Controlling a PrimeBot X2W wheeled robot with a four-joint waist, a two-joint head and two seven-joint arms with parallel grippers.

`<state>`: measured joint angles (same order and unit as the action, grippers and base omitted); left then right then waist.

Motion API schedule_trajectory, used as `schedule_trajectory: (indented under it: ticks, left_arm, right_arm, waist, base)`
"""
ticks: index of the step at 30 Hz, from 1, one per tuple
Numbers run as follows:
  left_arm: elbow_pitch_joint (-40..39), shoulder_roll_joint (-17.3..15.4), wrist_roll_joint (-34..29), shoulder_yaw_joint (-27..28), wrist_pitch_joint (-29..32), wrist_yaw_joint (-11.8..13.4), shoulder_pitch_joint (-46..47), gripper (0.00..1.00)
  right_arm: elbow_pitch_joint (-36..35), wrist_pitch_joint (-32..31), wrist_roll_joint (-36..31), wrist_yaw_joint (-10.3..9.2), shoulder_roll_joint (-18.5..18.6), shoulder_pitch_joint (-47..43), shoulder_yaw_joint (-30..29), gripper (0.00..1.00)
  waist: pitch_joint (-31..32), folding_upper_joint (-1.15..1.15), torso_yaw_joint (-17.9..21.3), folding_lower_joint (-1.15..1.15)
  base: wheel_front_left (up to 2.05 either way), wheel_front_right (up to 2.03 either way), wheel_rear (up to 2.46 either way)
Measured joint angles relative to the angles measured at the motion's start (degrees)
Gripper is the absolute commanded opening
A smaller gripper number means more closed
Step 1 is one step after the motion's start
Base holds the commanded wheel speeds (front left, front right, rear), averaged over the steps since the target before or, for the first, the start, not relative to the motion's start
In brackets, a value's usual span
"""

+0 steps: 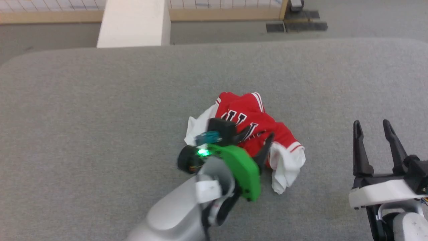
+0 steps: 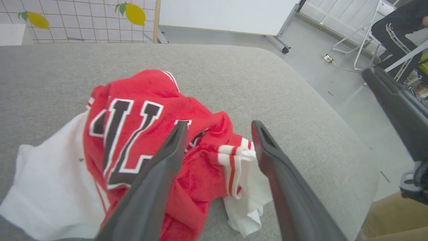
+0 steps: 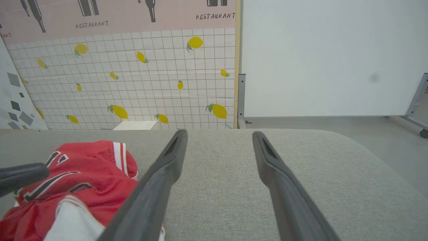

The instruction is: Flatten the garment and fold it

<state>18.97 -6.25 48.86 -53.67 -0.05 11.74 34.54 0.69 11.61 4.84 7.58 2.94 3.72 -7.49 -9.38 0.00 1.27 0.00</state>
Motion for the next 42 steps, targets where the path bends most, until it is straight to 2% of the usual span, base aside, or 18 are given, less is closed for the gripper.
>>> schedule_trajectory:
  ticks: [3,6,9,11,13,18,20,22,26,30,35,42]
  left_arm:
    - [-7.92,-4.95,0.71,3.13,-2.7,2.34,-4.48,1.0]
    - [-16.51,-11.05,-1.02,8.0,-9.56,7.01,-8.99,1.0]
    - [-22.56,-15.37,-4.16,13.25,-13.84,11.23,-13.48,1.0]
    - [-25.32,-17.24,-6.95,16.82,-14.49,13.41,-16.82,1.0]
    - [-29.33,-17.79,-12.17,22.29,-14.68,15.06,-20.86,1.0]
    - [-35.45,-17.27,-26.8,30.25,-14.74,16.11,-29.84,1.0]
    - [-36.54,-16.38,-30.26,32.06,-14.74,16.12,-33.31,1.0]
    - [-37.1,-13.96,-31.3,33.95,-14.73,15.82,-36.06,1.0]
    - [-36.73,-10.72,-33.35,35.44,-14.73,11.96,-37.65,1.0]
    - [-35.8,-7.37,-34.78,36.78,-14.73,8.48,-37.53,1.0]
    - [-34.2,-4.14,-36.86,38.2,-14.73,4.53,-37.33,1.0]
    - [-32.36,-0.73,-38.88,40.01,-14.73,0.48,-37.09,1.0]
  right_arm:
    - [-0.24,-0.1,0.04,0.0,-0.02,-1.08,0.09,1.0]
    - [-0.83,-0.53,0.14,0.0,-0.01,-1.79,0.0,1.0]
    - [-1.53,-0.6,0.22,0.0,-0.02,-2.13,-0.02,1.0]
    - [-1.81,-0.77,0.22,0.0,-0.02,-2.31,0.02,1.0]
    - [-2.12,-0.86,0.22,0.0,-0.03,-2.55,-0.01,1.0]
    - [-2.27,-1.11,0.3,0.0,-0.02,-3.31,-0.05,1.0]
    - [-2.26,-1.21,0.43,0.0,-0.04,-3.96,-0.08,1.0]
    - [-2.35,-1.61,0.68,0.0,-0.02,-4.09,-0.08,1.0]
    - [-2.8,-4.79,0.78,0.0,-0.02,-4.09,0.6,1.0]
    - [-1.93,-14.14,0.33,0.0,-0.01,-4.1,2.85,1.0]
    - [-0.63,-23.01,-0.24,0.0,-0.05,-4.15,4.23,1.0]
    - [4.46,-26.93,-0.93,0.0,-0.03,-3.7,4.38,1.0]
  waist:
    - [2.23,0.0,-0.85,0.0]
    - [3.99,0.0,-1.9,0.0]
    - [4.68,0.0,-3.04,0.0]
    - [4.83,0.0,-3.55,0.0]
    - [4.64,0.0,-3.7,0.0]
    - [4.0,0.0,-3.31,0.0]
    - [3.76,0.0,-3.15,0.0]
    - [3.39,0.0,-3.12,0.0]
    - [2.39,0.0,-3.32,0.0]
    - [1.25,0.0,-4.07,0.0]
    - [-0.28,0.0,-5.62,0.0]
    - [-2.42,0.0,-8.1,0.0]
  base:
    - [0.0,0.0,0.0]
    - [0.0,0.0,0.0]
    - [0.0,0.0,0.0]
    - [0.0,0.0,0.0]
    - [0.0,0.0,0.0]
    - [0.0,0.0,0.0]
    - [0.0,0.0,0.0]
    - [0.0,0.0,0.0]
    - [0.0,0.0,0.0]
    - [0.0,0.0,0.0]
    - [0.0,0.0,0.0]
    - [0.0,0.0,0.0]
